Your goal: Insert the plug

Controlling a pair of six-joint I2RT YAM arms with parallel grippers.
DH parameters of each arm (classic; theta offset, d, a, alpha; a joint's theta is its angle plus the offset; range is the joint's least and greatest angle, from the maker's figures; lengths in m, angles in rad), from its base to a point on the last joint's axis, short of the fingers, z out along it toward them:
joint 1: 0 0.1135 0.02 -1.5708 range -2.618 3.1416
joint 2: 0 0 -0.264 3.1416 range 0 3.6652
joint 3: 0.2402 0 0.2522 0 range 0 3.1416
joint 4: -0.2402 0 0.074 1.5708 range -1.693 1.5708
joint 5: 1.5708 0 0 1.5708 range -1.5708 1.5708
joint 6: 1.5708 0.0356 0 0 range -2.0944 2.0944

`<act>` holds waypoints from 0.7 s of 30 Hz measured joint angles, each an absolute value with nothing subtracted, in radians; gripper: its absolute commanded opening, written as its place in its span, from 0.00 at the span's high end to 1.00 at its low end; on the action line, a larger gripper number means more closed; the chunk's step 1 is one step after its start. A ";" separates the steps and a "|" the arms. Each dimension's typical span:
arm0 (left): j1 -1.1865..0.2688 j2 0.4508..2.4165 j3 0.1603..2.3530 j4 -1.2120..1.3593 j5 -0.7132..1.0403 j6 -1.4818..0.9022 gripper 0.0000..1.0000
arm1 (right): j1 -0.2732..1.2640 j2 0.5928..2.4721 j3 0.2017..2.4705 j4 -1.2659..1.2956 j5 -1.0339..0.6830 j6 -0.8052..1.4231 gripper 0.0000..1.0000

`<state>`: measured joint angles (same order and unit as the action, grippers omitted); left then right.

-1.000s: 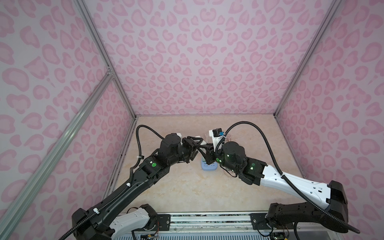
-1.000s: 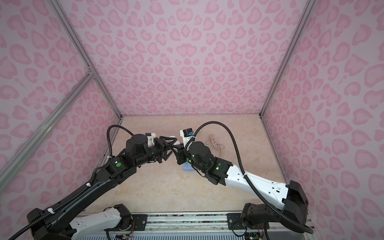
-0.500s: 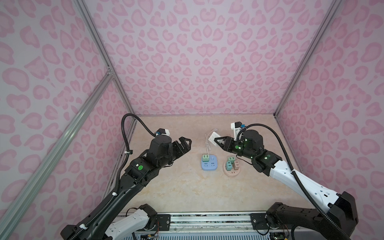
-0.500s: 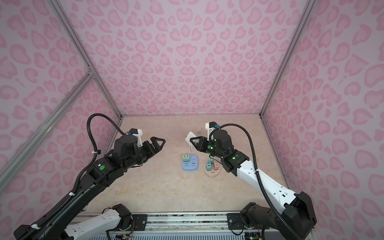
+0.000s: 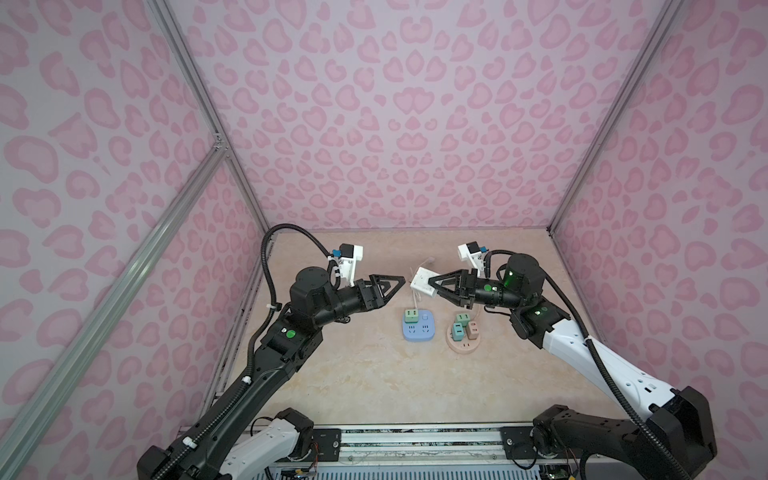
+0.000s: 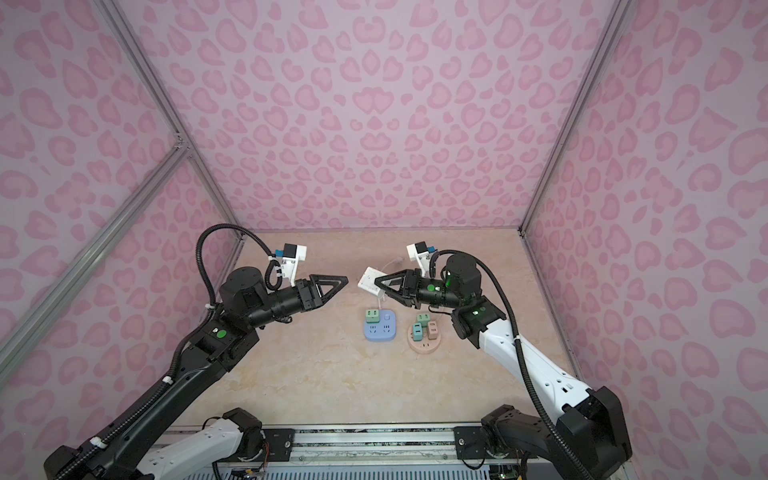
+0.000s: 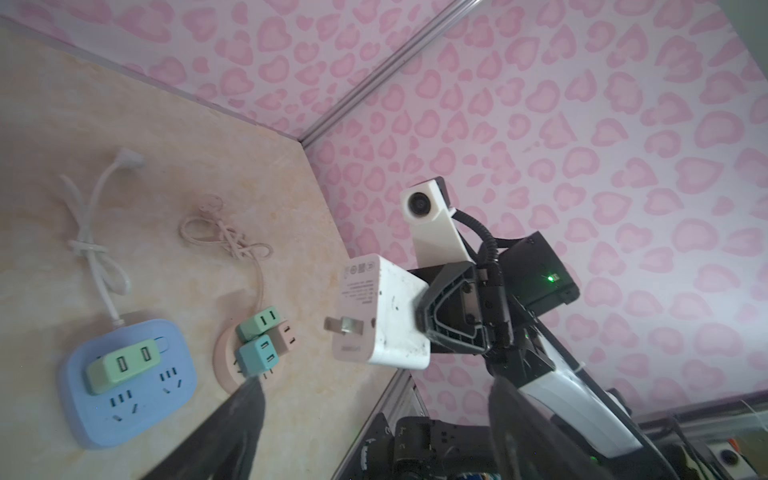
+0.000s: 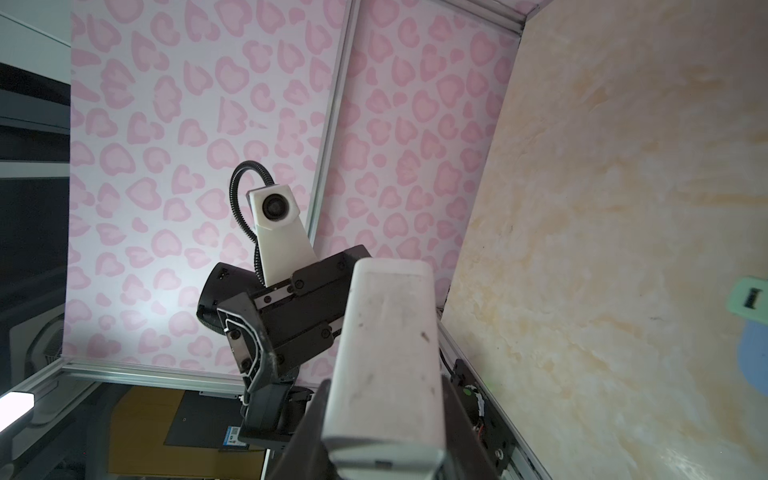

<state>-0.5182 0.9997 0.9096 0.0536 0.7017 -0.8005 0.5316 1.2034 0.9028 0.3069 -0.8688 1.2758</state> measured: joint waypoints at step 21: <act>-0.517 1.095 0.881 0.205 0.828 -0.967 0.41 | 0.604 1.258 0.852 0.644 -0.922 1.474 1.00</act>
<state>-0.5171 1.0946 0.8806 0.2050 0.8276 -0.9672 0.6037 1.2579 0.8520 0.6437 -0.9222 1.4742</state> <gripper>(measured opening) 0.634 0.274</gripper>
